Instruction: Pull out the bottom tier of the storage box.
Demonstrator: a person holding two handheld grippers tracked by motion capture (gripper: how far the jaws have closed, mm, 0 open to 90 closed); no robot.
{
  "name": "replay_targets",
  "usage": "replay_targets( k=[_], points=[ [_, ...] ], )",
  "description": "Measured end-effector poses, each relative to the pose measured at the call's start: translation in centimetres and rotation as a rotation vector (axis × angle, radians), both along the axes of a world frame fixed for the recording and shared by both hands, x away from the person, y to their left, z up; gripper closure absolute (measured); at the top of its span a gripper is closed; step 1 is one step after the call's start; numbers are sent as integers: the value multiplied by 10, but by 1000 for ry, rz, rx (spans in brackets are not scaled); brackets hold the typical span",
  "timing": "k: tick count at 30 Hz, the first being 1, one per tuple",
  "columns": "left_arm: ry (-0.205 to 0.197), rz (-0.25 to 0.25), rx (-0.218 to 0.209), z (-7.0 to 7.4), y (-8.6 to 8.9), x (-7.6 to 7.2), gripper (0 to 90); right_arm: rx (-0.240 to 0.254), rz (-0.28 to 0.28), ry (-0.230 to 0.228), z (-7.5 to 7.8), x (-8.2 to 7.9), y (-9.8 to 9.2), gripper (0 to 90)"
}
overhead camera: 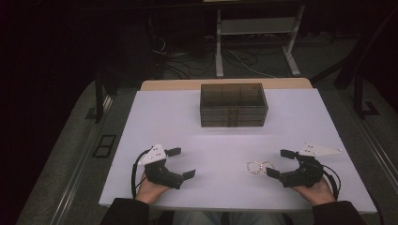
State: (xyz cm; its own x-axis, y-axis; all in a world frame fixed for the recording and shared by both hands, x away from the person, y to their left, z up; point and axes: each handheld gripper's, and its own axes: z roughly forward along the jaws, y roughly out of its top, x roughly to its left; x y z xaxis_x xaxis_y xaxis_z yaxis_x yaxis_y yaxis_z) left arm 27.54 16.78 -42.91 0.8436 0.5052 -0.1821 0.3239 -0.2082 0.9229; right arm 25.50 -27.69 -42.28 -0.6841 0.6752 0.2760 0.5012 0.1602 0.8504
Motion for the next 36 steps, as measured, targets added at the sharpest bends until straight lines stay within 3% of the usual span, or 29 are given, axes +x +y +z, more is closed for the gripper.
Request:
replay_targets(
  k=[25, 36],
  points=[
    [9, -2, 4, -1, 0, 1, 0, 7, 1, 3, 3, 0, 0, 0],
    [8, 2, 3, -1, 0, 0, 0, -10, 32, 30, 20, 11, 2, 0]
  ],
)
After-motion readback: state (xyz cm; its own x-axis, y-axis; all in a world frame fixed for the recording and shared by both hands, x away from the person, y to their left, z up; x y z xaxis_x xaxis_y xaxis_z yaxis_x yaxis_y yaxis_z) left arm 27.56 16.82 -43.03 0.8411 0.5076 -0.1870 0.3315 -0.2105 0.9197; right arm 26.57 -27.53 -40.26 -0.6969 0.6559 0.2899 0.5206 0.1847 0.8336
